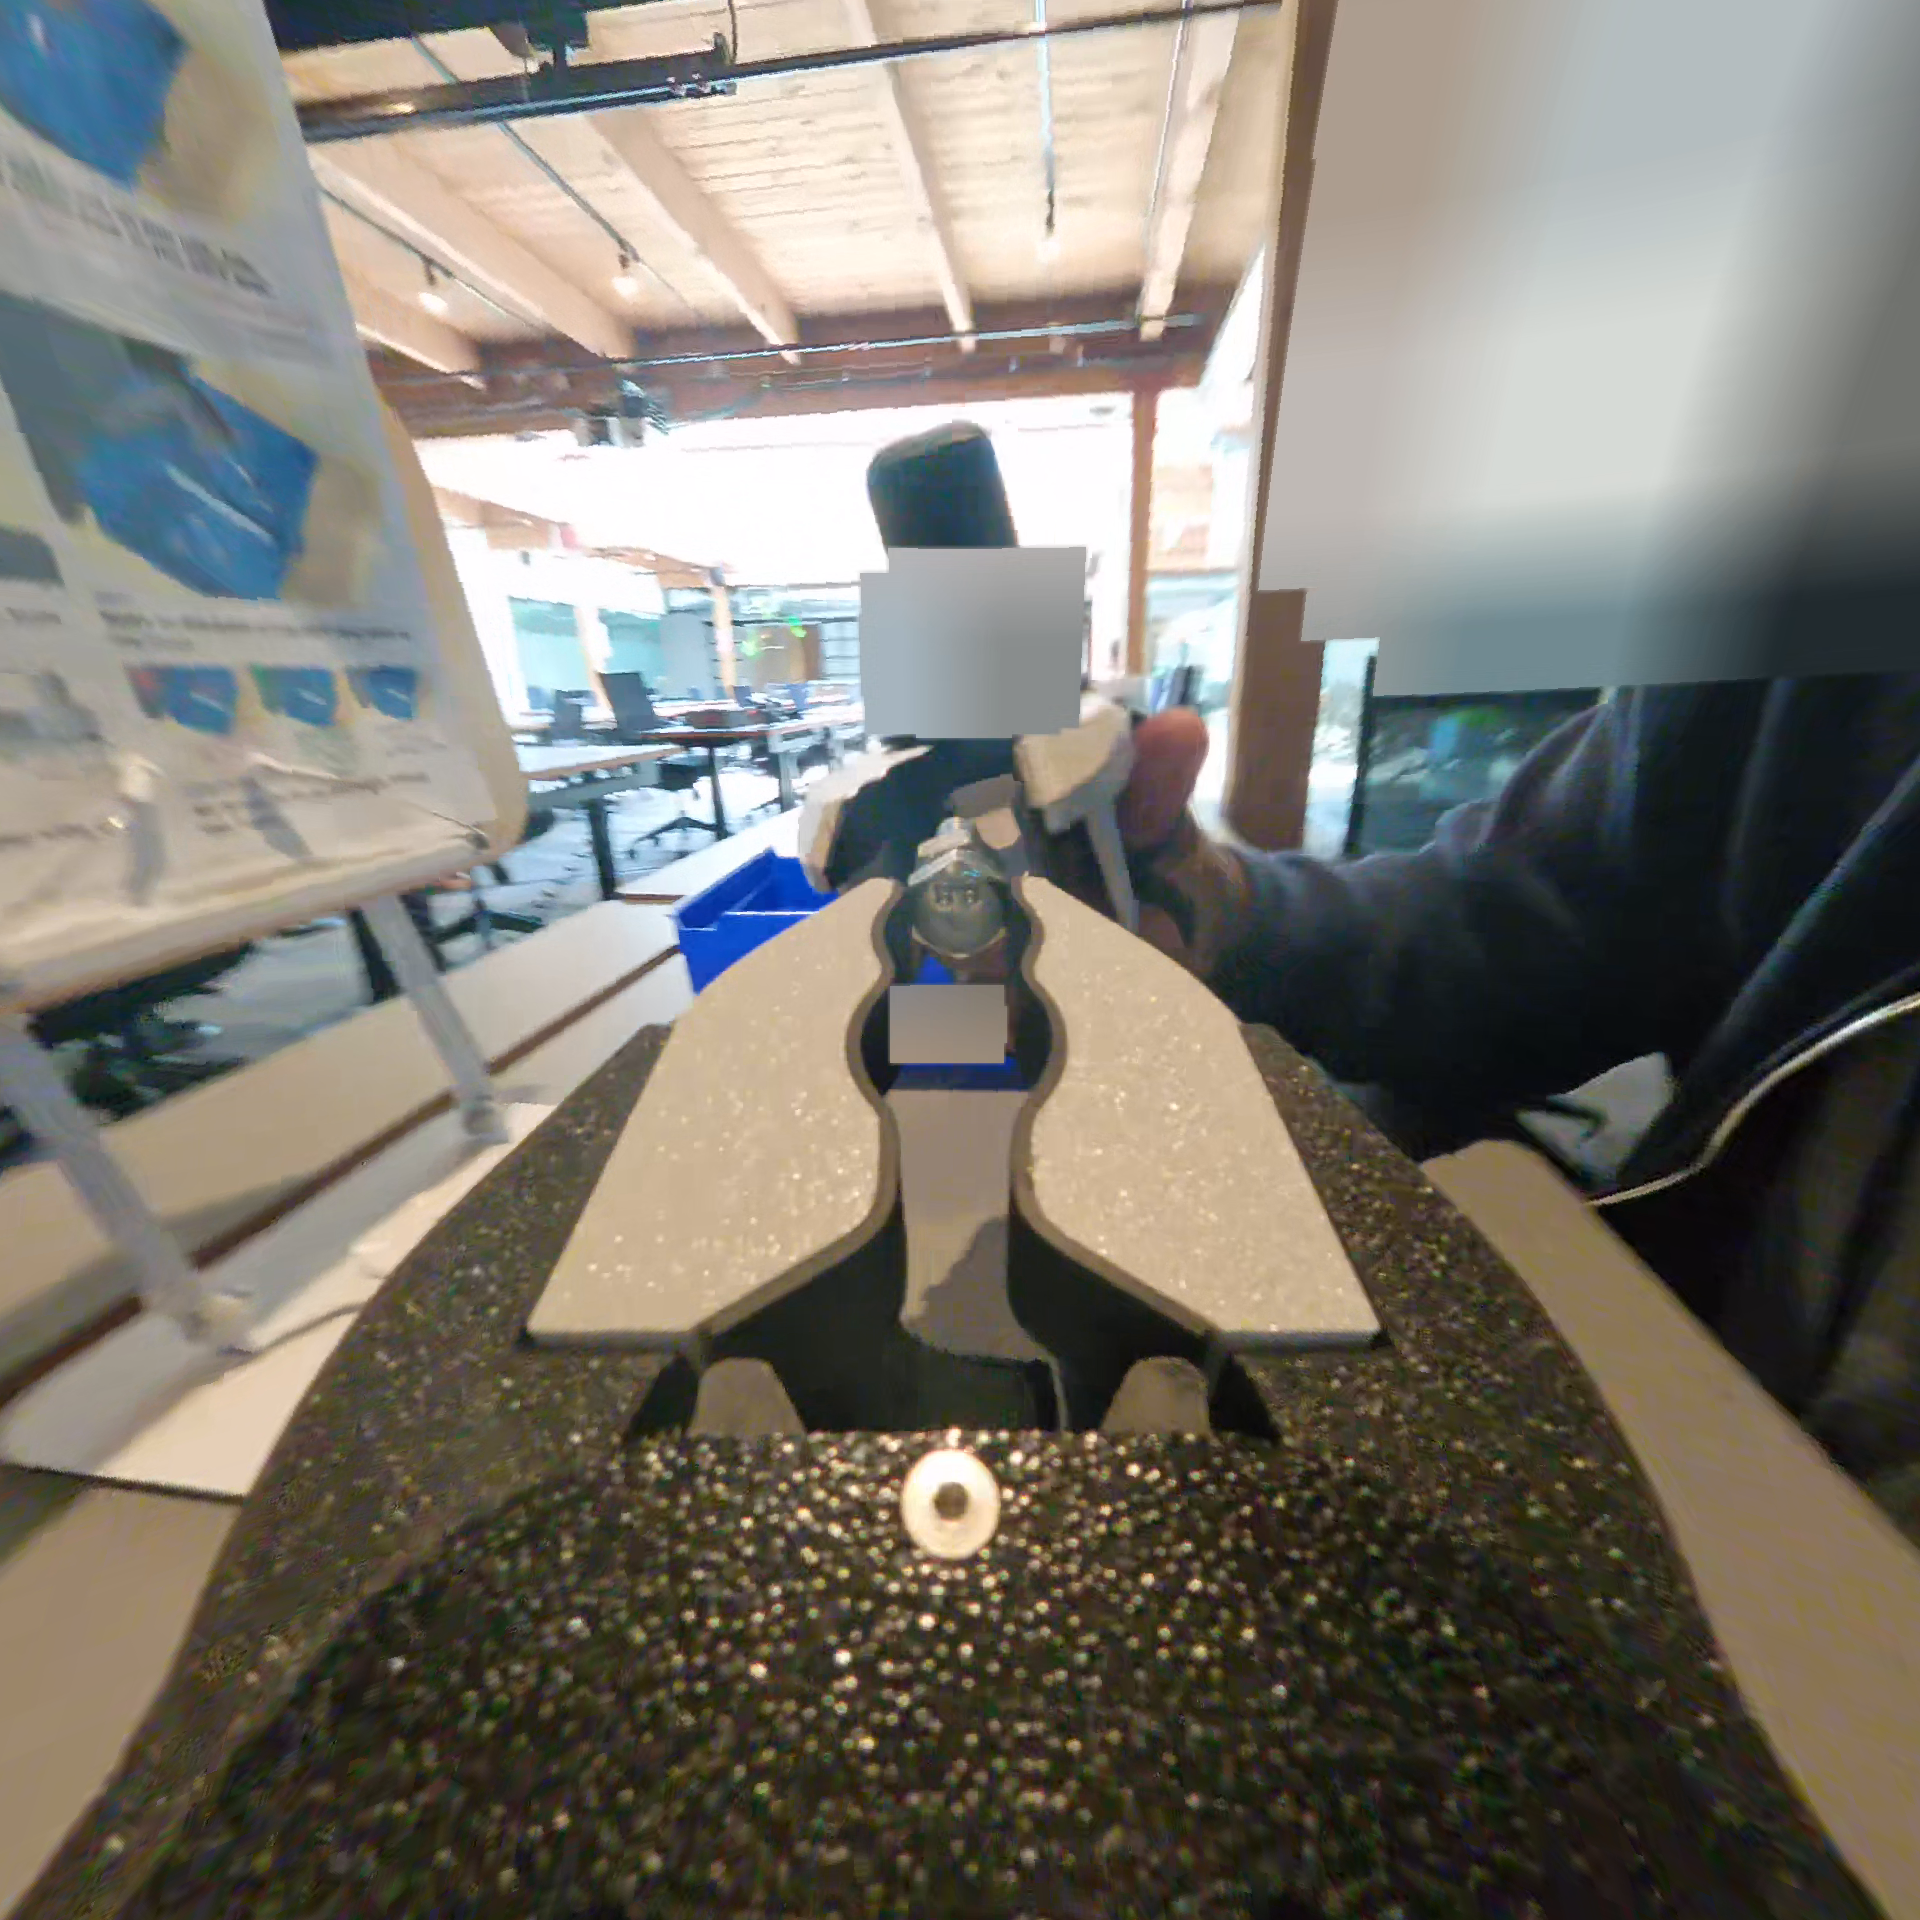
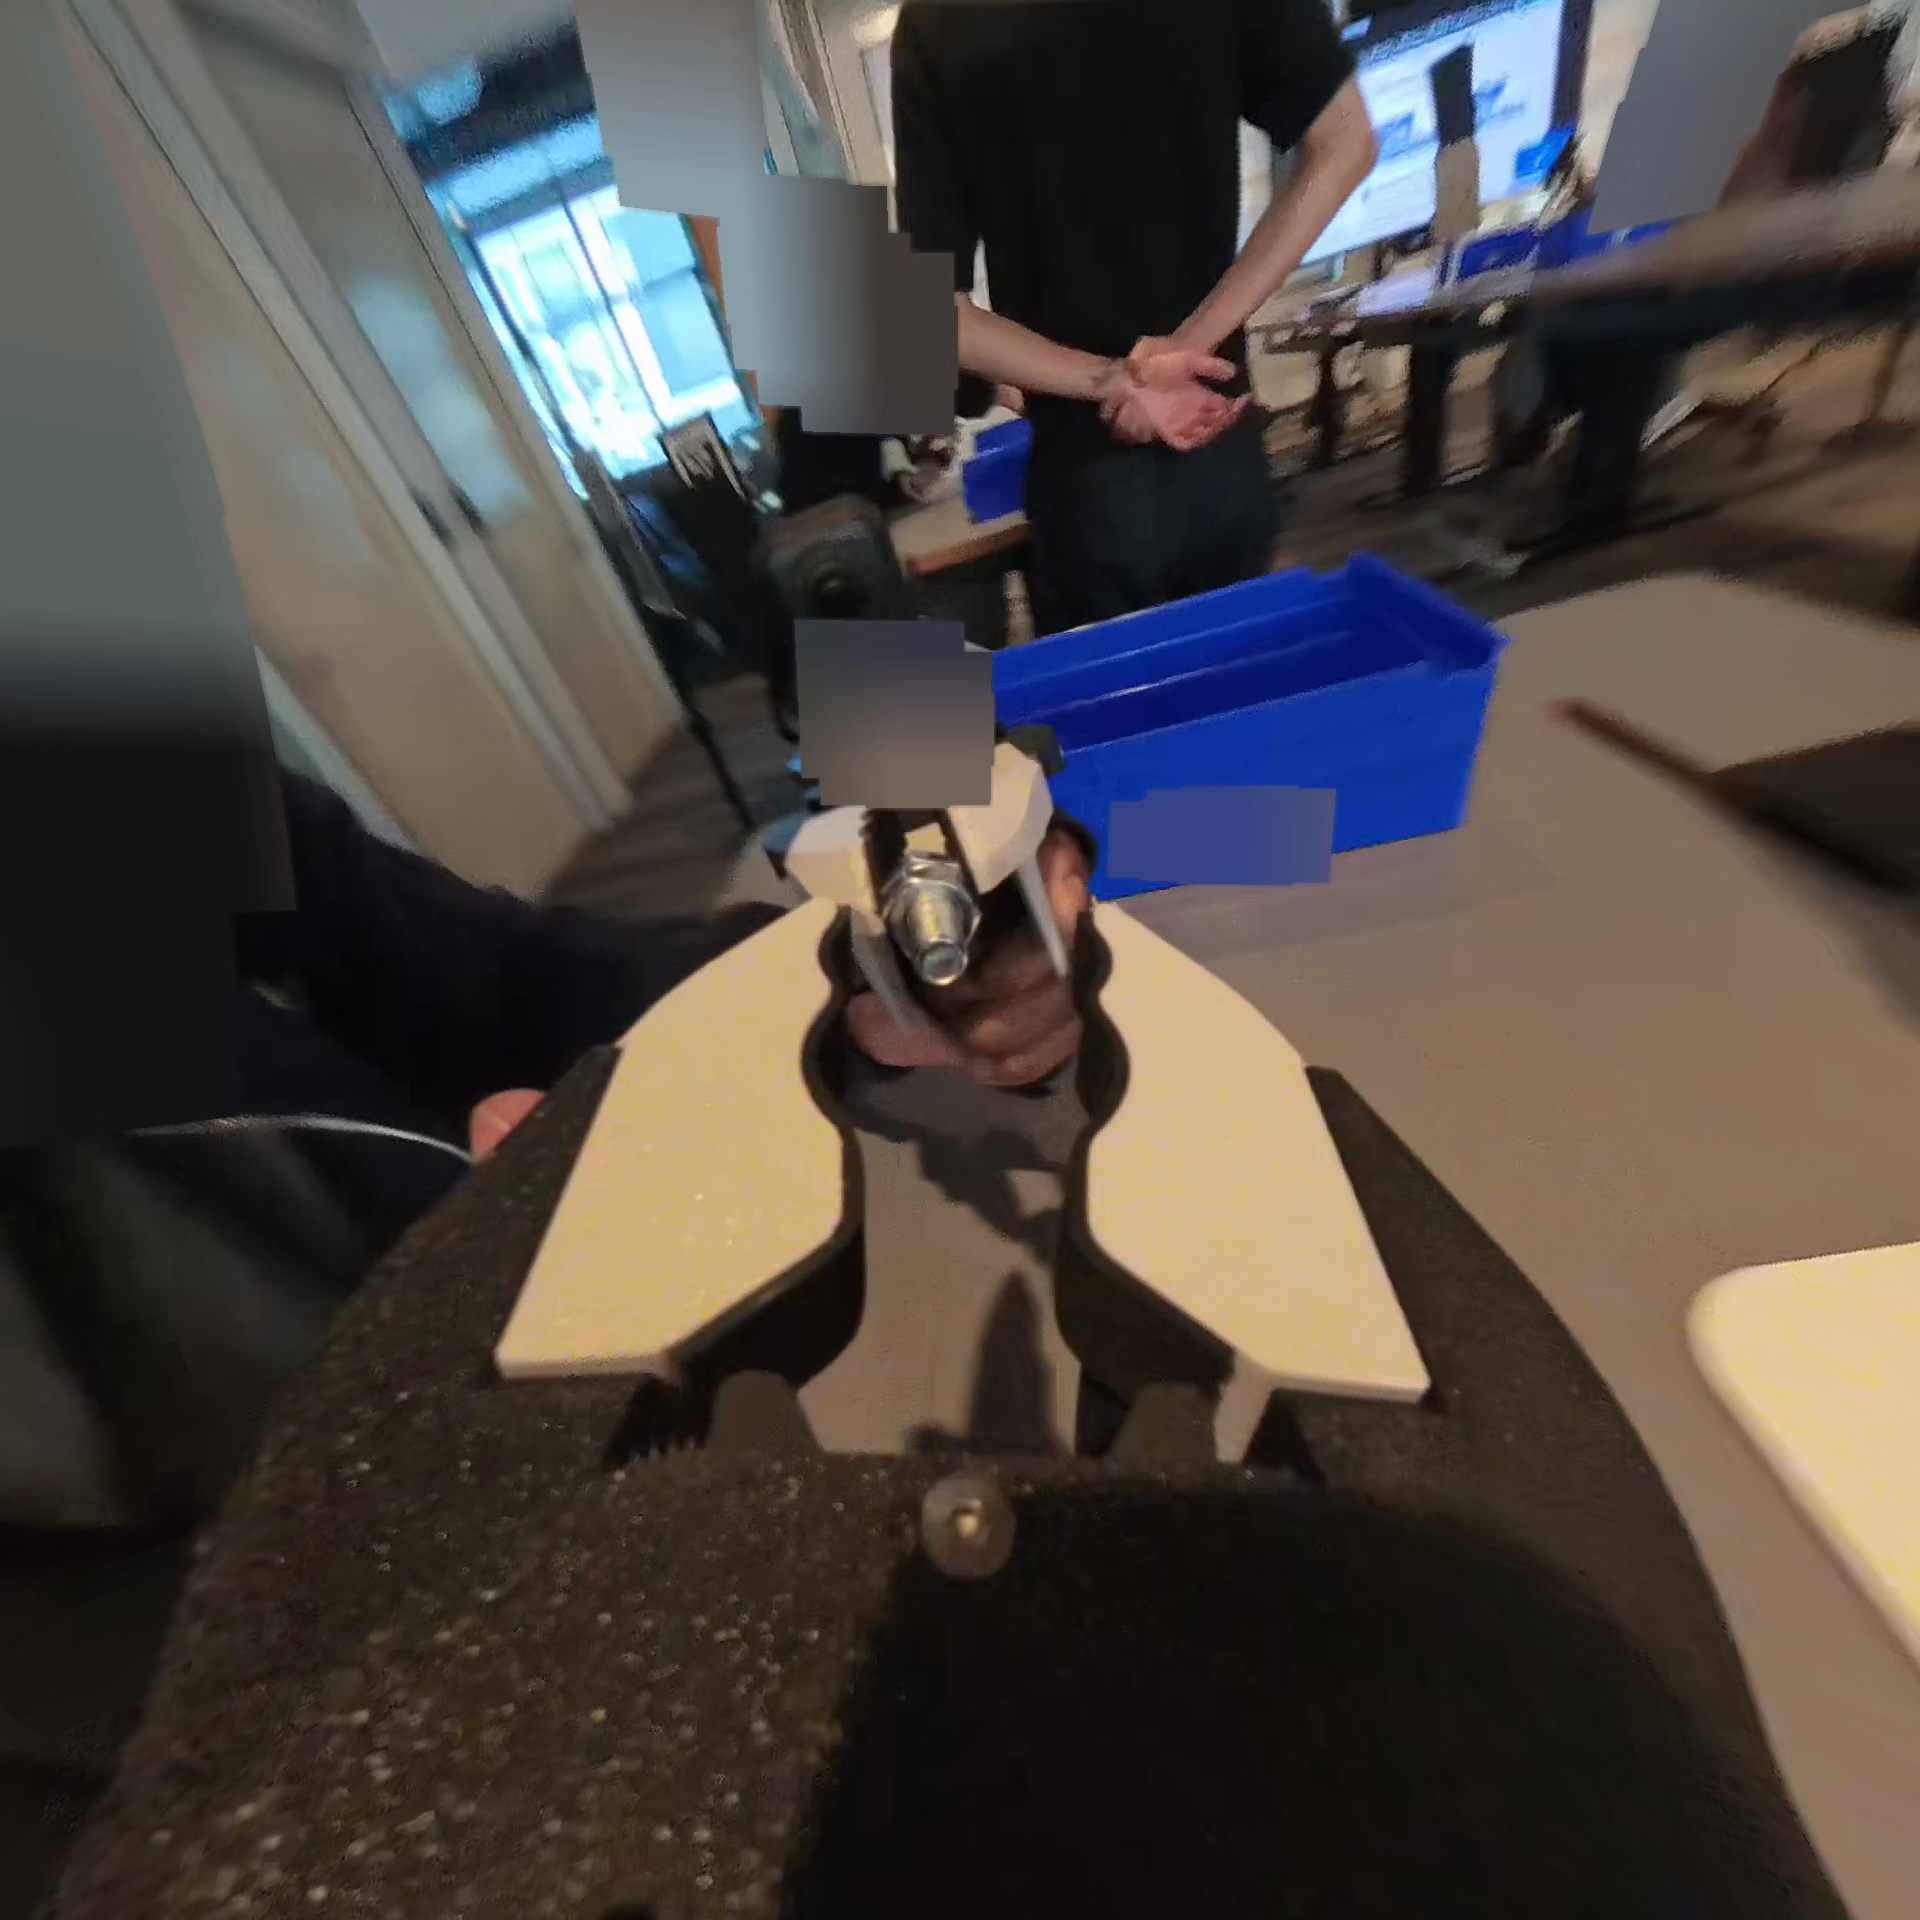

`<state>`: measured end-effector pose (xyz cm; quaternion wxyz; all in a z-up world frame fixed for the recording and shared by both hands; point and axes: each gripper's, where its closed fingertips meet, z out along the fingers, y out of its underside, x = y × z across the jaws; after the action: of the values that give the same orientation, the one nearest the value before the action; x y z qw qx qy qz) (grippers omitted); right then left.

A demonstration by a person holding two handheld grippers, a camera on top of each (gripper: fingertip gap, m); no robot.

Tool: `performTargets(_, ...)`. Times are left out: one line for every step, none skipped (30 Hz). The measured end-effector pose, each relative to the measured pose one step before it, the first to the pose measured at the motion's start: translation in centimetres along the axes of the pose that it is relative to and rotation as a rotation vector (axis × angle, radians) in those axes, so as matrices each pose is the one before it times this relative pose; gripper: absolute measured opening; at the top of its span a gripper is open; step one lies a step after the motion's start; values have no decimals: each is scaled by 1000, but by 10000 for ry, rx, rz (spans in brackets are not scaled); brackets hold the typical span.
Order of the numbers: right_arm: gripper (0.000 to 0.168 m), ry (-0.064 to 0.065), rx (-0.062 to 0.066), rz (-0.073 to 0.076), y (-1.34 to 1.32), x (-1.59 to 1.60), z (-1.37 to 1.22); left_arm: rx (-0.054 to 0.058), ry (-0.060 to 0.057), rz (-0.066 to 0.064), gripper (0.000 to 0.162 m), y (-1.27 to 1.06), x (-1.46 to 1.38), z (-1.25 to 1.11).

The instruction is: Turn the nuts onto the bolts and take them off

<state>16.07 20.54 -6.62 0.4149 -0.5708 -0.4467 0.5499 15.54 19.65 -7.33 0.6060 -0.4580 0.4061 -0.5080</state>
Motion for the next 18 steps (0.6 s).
performTargets(40,-417,140,918,-49,-135,19,-146,-157,484,17,-2,74,33)
performTargets(38,-407,119,743,-42,-219,44,-130,-150,411,17,8,34,37)
performTargets(35,-232,64,564,47,-92,44,-143,-137,348,17,70,24,40)
performTargets(34,-149,31,374,66,-74,64,-138,-88,257,16,101,29,56)
performTargets(33,-77,-7,215,86,-45,74,-107,-25,167,16,99,68,63)
performTargets(32,13,-68,115,153,30,93,-71,-2,120,16,80,88,52)
performTargets(30,38,-90,66,166,42,84,-28,-8,87,16,32,68,49)
performTargets(29,31,-76,54,136,21,76,-8,11,46,16,9,74,34)
performTargets(27,14,-43,37,96,6,51,0,21,19,16,-4,49,23)
performTargets(25,6,-43,12,87,8,51,-8,12,15,16,8,28,9)
performTargets(20,-1,-62,-9,112,-7,50,-13,8,17,16,15,22,6)
performTargets(16,-5,-45,-24,83,-10,42,3,16,5,16,-9,36,-2)
performTargets(16,1,-11,-33,26,-13,7,9,28,-29,16,-6,26,3)
performTargets(16,24,-26,-71,22,6,-1,7,37,-65,16,6,11,-8)
performTargets(16,66,-52,-152,26,31,-14,14,42,-104,16,26,3,3)
performTargets(16,103,-66,-255,13,22,-15,37,64,-192,16,24,-5,16)
performTargets(16,119,-85,-361,7,-6,-33,91,107,-297,16,-6,4,30)
performTargets(16,141,-118,-485,10,-26,-33,126,157,-383,16,-15,29,29)
